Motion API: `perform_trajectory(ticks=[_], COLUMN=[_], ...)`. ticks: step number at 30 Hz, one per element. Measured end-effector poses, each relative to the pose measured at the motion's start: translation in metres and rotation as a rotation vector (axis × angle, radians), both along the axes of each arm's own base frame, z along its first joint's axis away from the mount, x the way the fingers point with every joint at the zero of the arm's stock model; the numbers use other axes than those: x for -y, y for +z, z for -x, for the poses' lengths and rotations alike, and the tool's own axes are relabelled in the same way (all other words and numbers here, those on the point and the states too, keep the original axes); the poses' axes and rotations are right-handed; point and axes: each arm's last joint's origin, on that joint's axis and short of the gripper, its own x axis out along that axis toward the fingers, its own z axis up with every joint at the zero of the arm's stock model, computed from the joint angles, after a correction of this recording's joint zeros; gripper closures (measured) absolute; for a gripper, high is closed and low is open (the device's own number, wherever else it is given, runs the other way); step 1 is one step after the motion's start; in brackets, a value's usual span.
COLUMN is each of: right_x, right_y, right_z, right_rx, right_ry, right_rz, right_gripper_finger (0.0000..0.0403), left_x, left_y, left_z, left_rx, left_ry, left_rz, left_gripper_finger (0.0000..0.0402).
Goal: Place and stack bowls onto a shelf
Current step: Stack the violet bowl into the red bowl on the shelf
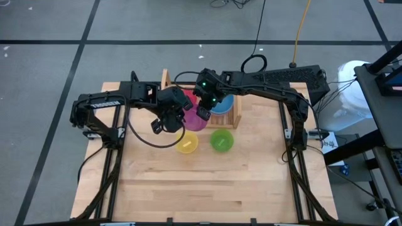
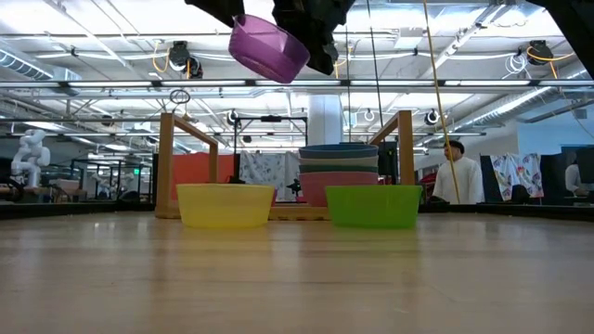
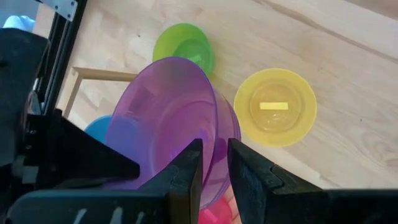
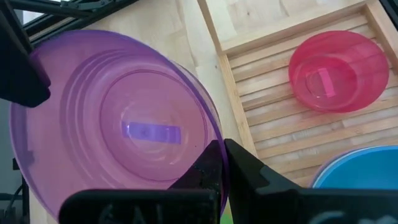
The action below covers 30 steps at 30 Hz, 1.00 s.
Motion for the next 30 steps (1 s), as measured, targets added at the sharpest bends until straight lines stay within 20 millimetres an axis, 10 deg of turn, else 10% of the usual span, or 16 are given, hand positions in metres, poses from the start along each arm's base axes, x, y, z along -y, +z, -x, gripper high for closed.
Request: perform_trajectory(ticks=[30], right_x=[-0.0046], right_y=[-0.0008], right_z=[0.0013], right_rx=[-0.02], right_ry=[0.052], right_rz=[0.029], right_gripper_finger=[0.0403], left_x=[0.0003], left_y=[-0.0081], left_z=[-0.0065], left_rx=[-0.042], left_ry=[0.101], left_rz=[0.085], left_gripper_finger=[0.0397])
